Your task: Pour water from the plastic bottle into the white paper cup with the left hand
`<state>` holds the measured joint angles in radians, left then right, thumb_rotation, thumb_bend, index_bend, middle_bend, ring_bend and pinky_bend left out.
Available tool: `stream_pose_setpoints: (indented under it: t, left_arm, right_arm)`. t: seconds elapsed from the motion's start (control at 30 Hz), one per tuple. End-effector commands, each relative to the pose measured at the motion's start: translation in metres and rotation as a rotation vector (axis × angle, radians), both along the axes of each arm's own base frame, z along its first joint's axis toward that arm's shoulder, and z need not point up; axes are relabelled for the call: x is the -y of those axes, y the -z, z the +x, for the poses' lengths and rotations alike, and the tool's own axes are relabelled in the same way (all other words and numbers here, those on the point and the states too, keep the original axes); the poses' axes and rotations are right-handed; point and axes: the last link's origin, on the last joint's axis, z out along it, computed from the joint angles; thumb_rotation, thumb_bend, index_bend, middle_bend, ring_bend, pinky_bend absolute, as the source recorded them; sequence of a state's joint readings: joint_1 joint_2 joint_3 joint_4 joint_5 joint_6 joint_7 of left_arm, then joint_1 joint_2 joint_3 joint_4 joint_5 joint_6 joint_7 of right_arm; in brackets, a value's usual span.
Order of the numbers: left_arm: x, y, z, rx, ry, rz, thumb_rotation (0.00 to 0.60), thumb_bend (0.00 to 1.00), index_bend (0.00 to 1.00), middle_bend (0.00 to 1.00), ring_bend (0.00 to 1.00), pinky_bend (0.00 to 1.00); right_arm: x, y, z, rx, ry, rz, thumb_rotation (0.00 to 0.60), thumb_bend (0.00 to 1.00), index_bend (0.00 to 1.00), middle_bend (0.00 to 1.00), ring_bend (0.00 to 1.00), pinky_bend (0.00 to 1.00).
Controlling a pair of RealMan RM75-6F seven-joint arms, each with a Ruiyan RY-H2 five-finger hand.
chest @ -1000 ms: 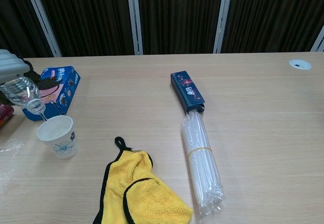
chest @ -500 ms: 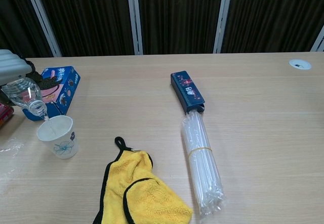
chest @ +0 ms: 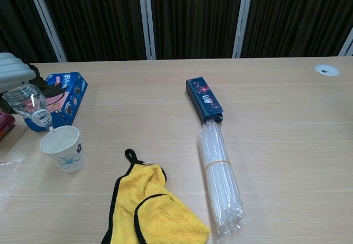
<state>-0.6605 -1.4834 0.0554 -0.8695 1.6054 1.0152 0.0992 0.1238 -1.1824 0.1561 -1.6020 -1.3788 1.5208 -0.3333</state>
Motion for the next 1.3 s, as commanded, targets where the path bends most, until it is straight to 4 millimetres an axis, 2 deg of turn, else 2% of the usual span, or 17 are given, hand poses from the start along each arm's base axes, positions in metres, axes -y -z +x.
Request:
stream_pose_setpoints:
  t: [0.03, 0.17, 0.27, 0.57, 0.8, 0.87, 1.03, 1.3]
  left_arm:
    - [0.0, 0.0, 0.0, 0.001, -0.001, 0.0, 0.6, 0.54, 0.67, 0.53, 0.31, 0.35]
    - [0.002, 0.001, -0.001, 0.048, -0.034, -0.015, 0.6, 0.54, 0.67, 0.53, 0.31, 0.35]
    - [0.003, 0.002, -0.001, 0.162, -0.127, -0.052, 0.6, 0.54, 0.67, 0.53, 0.31, 0.35]
    - [0.003, -0.011, 0.003, 0.338, -0.24, -0.119, 0.6, 0.54, 0.68, 0.53, 0.31, 0.35]
    - [-0.004, -0.023, 0.016, 0.611, -0.354, -0.14, 0.6, 0.54, 0.68, 0.53, 0.31, 0.35]
    - [-0.006, -0.023, 0.025, 0.74, -0.394, -0.155, 0.6, 0.54, 0.68, 0.53, 0.31, 0.35]
    - [-0.011, -0.016, 0.049, 1.044, -0.483, -0.238, 0.6, 0.52, 0.69, 0.53, 0.31, 0.35]
    - [-0.016, 0.017, 0.078, 1.284, -0.577, -0.341, 0.6, 0.5, 0.68, 0.53, 0.31, 0.34]
  right_arm:
    - [0.0, 0.0, 0.0, -0.001, 0.0, 0.0, 0.6, 0.0, 0.0, 0.0, 0.0, 0.0]
    - [0.0, 0.0, 0.0, -0.001, 0.002, 0.0, 0.6, 0.0, 0.0, 0.0, 0.0, 0.0]
    - [0.0, 0.0, 0.0, -0.002, 0.002, 0.0, 0.6, 0.0, 0.0, 0.0, 0.0, 0.0]
    - [0.0, 0.001, 0.0, -0.005, 0.004, 0.0, 0.6, 0.0, 0.0, 0.0, 0.0, 0.0]
    - [0.0, 0.001, -0.001, -0.006, 0.006, 0.002, 0.6, 0.0, 0.0, 0.0, 0.0, 0.0]
    - [0.0, 0.001, -0.001, -0.006, 0.006, 0.002, 0.6, 0.0, 0.0, 0.0, 0.0, 0.0]
    - [0.001, 0.003, 0.0, -0.011, 0.006, 0.008, 0.6, 0.0, 0.0, 0.0, 0.0, 0.0]
    - [0.002, 0.003, 0.0, -0.015, 0.006, 0.005, 0.6, 0.0, 0.0, 0.0, 0.0, 0.0]
